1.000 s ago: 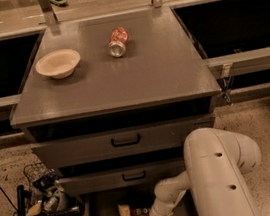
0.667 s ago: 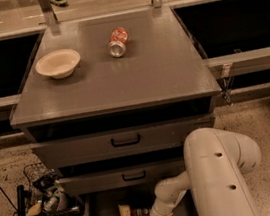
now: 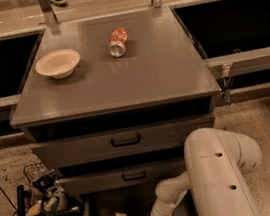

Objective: Pick brown chip bag from bottom drawer and place on counter

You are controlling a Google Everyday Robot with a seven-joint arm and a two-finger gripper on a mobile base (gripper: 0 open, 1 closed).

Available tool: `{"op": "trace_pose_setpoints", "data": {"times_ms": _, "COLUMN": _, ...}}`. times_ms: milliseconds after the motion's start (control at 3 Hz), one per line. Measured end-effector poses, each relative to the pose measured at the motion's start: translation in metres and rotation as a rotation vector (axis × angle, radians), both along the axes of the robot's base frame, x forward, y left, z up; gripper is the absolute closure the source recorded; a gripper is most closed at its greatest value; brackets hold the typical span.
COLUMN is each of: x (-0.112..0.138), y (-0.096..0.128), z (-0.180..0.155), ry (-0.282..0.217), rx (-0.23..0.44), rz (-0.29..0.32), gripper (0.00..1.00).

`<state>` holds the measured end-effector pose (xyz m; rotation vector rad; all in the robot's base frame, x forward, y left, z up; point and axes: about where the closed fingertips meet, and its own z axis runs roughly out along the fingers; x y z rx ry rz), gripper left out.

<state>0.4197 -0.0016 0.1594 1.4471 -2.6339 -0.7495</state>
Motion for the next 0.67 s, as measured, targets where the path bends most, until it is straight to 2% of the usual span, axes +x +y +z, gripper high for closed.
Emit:
{"op": "trace_pose_setpoints", "data": {"times_ms": 333, "x": 0.0, "y": 0.0, "z": 0.0, "ry": 0.0, "rx": 0.0, "rz": 0.0, "gripper": 0.83}}
{"op": "trace_pose_setpoints", "data": {"times_ms": 667, "x": -0.0001, "y": 0.0, "z": 0.0, "ry": 0.0, "rx": 0.0, "rz": 0.0, "gripper": 1.0}}
